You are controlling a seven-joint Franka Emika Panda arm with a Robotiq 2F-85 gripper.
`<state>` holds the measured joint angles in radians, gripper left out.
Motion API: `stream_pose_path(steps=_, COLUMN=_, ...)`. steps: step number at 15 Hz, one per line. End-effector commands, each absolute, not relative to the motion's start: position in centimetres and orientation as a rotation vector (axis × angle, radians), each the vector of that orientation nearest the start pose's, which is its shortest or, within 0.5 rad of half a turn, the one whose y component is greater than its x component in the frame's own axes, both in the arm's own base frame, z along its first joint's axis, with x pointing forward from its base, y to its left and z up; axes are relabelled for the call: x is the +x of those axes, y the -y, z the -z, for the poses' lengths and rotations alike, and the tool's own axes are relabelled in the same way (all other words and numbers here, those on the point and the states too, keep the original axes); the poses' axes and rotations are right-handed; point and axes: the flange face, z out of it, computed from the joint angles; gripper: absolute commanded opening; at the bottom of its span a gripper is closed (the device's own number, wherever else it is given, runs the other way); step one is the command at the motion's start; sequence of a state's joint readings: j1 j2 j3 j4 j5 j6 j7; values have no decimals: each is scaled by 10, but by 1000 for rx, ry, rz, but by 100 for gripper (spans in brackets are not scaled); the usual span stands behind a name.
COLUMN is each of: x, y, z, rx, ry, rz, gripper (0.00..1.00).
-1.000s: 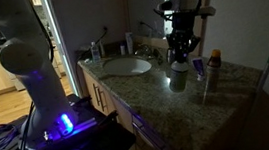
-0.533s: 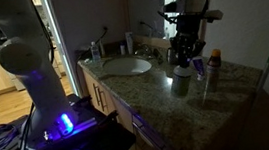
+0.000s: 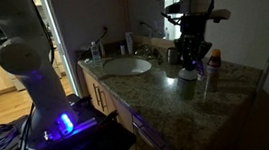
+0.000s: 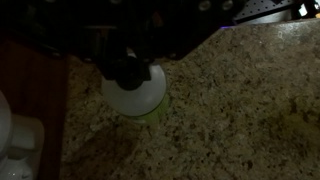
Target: Move the bottle to the right
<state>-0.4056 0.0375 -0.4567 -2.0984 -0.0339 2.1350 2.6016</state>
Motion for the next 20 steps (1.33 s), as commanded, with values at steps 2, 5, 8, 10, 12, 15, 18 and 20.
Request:
stream_pose_path(steps=2, x=365, y=407, z=-405, rx=538, ry=-3062, rz=-84, gripper=7)
stream_pose_path(steps=5, x=359, y=417, z=-412, rx=529, ry=-3069, rz=-2, gripper=7)
stream_pose_path(steps=8, x=338, y=420, z=-443, rx=513, ry=-2972, rz=114, gripper=7)
stream_pose_path(steps=10, x=330, y=425, z=-447, rx=506, ry=-2954, rz=171, gripper=7)
stream_pose_path(steps=12, x=339, y=430, z=-447, rx=518, ry=-2984, rz=142, gripper=30)
stream_pose_path(steps=15, x=335, y=434, z=-430, rx=534, ry=-2997, rz=149, gripper=7)
stream_pose_path(steps=18, x=336, y=438, z=-386, rx=561, ry=-3028, rz=147, gripper=7)
stream_pose_path(steps=20, x=337, y=441, z=-362, rx=587, ry=-3039, rz=144, gripper=7)
